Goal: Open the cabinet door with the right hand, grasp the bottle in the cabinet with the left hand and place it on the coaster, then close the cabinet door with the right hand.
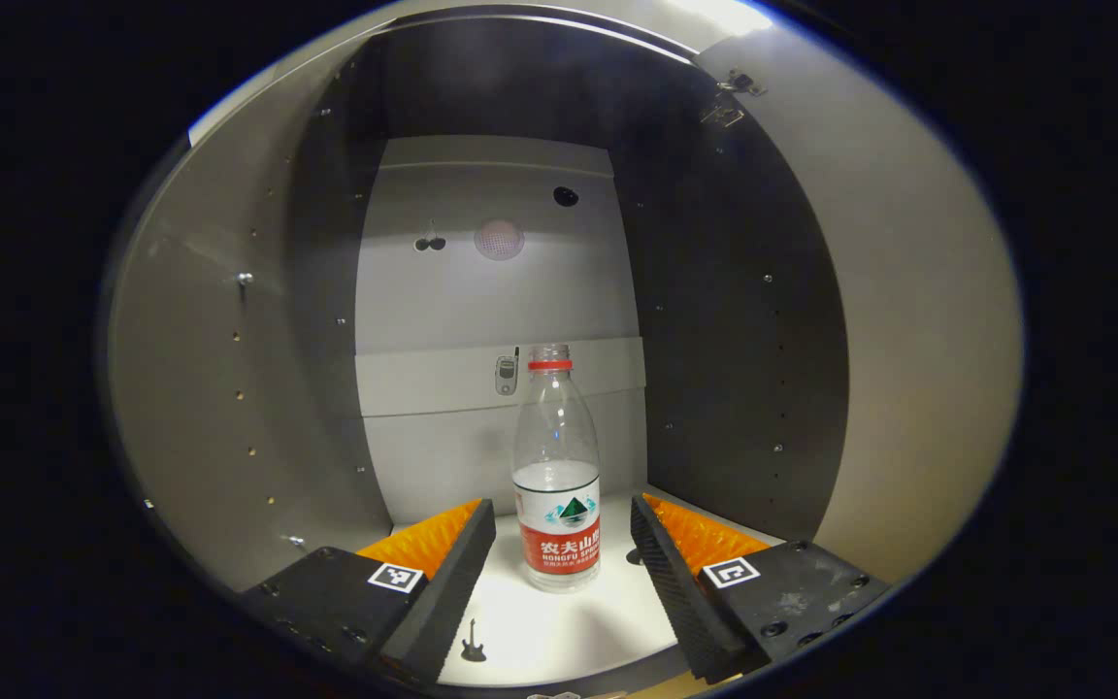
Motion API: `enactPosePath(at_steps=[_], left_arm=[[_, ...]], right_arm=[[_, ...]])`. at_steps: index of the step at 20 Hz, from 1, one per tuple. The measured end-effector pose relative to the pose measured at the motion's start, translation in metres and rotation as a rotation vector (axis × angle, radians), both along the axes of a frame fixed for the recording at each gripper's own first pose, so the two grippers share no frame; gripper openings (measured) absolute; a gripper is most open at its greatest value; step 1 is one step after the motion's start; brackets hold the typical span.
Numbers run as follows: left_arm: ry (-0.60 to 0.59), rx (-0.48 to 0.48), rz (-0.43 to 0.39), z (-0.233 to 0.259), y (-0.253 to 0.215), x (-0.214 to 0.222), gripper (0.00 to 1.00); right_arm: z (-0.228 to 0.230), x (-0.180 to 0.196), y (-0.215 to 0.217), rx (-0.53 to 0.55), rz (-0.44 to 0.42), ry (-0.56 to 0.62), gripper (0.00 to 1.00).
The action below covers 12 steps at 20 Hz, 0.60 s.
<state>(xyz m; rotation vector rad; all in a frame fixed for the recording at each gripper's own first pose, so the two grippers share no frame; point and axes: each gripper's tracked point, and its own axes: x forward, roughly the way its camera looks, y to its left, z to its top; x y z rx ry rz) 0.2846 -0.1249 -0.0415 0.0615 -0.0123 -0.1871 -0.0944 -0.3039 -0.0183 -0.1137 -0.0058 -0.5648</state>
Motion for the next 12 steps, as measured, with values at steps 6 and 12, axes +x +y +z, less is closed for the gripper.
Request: enactPosePath(at_steps=[6, 12], left_arm=[[0.025, -0.032, 0.0, 0.0, -0.006, 0.041, 0.92], [0.058, -0.018, 0.015, -0.01, -0.008, 0.069, 0.89]], right_arm=[[-0.003, 0.005, -0.035, -0.043, -0.124, -0.017, 0.94], [0.001, 0.015, -0.056, -0.027, -0.147, -0.045, 0.97]])
